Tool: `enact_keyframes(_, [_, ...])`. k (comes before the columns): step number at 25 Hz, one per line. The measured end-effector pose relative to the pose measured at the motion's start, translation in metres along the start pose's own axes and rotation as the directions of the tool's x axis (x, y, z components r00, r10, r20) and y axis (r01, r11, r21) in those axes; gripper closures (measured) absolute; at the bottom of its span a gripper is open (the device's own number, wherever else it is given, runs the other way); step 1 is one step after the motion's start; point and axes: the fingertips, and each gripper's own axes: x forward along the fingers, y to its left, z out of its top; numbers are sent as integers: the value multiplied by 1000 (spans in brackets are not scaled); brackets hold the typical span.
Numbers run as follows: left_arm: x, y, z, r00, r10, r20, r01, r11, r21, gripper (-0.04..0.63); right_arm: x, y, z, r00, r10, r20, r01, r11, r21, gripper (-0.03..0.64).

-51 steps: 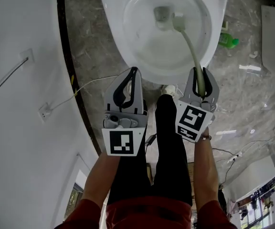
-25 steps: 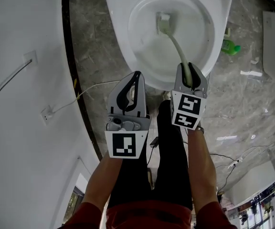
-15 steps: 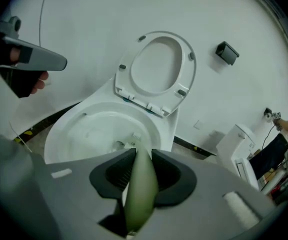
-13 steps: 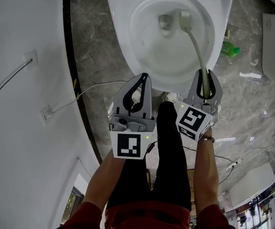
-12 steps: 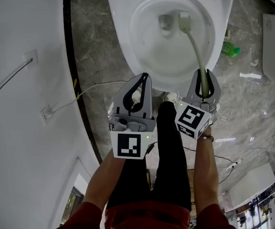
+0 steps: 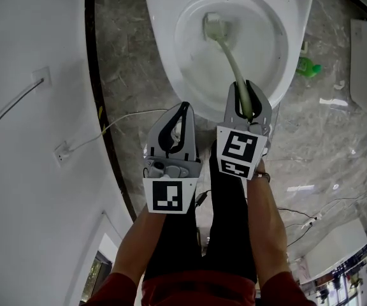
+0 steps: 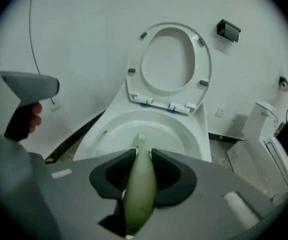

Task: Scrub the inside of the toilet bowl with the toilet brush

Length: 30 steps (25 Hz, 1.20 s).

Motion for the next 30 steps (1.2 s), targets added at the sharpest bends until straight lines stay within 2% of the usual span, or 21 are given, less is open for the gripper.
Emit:
enact_keyframes(3, [1,1,1,1000,3,-1,-3,1000,0,589,-13,12,21,999,27,38,-27,1000,7,506])
enact_keyframes(5, [3,1,3,1000,2,5,-2,1000,-4,590,-11,11,16,999,23,30,-23,1000,0,506])
enact_keyframes(8, [5,-1,6,1000,-5,22,6,1000,-6,589,9,-3,-4,1000,-6,-18,6,1000,5,506])
enact_keyframes(13, [6,-7,1,1000,-13,8,13,1000,-7,589,39,-40,-20,994,-32,-107,44,993,112,506])
enact_keyframes(17, [6,-13,2,1000,-26,13,27,1000,-6,590,15,-66,-18,990,-92,-108,106,986,126,506])
enact_keyframes(21, [10,-14,1,1000,-31,1,31,1000,-2,589,-17,-76,-1,988,-141,-67,148,983,112,506])
enact_keyframes(24, [13,-12,5,1000,-25,7,25,1000,-1,590,-10,-71,2,989,-133,-67,139,986,95,506])
enact_keyframes(30, [9,-6,7,1000,-13,13,13,1000,11,590,39,-48,-9,992,-46,-120,54,996,64,506])
